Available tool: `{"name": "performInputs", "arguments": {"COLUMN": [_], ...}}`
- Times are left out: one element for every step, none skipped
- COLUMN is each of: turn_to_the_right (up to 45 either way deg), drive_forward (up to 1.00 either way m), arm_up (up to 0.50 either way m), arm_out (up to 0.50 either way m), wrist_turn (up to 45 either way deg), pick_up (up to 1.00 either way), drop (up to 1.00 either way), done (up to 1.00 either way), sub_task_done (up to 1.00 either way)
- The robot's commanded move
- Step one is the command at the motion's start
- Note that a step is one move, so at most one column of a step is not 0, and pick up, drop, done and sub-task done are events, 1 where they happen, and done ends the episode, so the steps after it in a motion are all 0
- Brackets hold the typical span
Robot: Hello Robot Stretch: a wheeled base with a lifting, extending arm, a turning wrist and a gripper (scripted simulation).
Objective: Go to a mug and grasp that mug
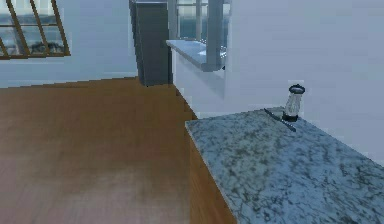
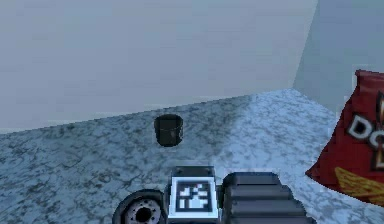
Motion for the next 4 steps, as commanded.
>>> {"name": "performInputs", "arguments": {"turn_to_the_right": [0.0, 0.0, 0.0, 0.0], "drive_forward": [0.00, 0.00, 0.00, 0.00], "arm_up": [0.00, 0.00, 0.00, 0.00], "arm_out": [0.24, 0.00, 0.00, 0.00], "wrist_turn": [0.0, 45.0, 45.0, 45.0], "pick_up": [0.00, 0.00, 0.00, 0.00], "drop": [0.00, 0.00, 0.00, 0.00], "done": [0.00, 0.00, 0.00, 0.00], "sub_task_done": [0.00, 0.00, 0.00, 0.00]}}
